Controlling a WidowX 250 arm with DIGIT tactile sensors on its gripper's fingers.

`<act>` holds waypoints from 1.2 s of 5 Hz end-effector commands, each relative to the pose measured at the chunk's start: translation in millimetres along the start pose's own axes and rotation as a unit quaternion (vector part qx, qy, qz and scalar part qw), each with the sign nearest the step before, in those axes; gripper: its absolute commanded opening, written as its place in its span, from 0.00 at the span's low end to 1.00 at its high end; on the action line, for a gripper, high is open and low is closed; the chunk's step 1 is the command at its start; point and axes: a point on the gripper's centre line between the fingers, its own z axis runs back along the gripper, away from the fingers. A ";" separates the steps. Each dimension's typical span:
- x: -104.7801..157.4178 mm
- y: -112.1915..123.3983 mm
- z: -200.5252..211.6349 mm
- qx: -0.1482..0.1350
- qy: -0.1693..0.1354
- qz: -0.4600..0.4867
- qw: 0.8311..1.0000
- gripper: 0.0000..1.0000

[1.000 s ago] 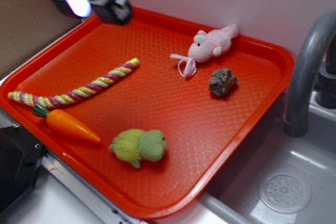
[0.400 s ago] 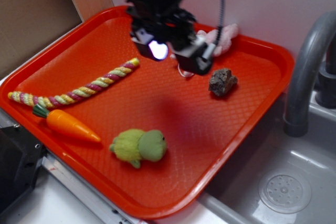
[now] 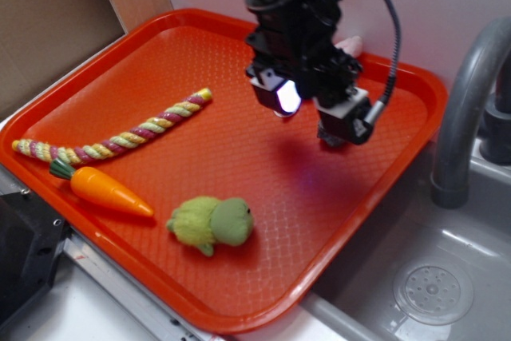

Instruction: Grab the rock.

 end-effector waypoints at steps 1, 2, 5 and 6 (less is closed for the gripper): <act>16.5 -5.7 -6.1 -0.012 -0.003 -0.008 1.000 1.00; 17.2 -3.5 -23.9 0.015 0.017 -0.014 1.000 1.00; 31.3 8.4 -42.4 0.037 0.033 -0.012 0.999 0.41; 29.5 8.0 -43.7 0.050 0.032 -0.014 0.998 0.00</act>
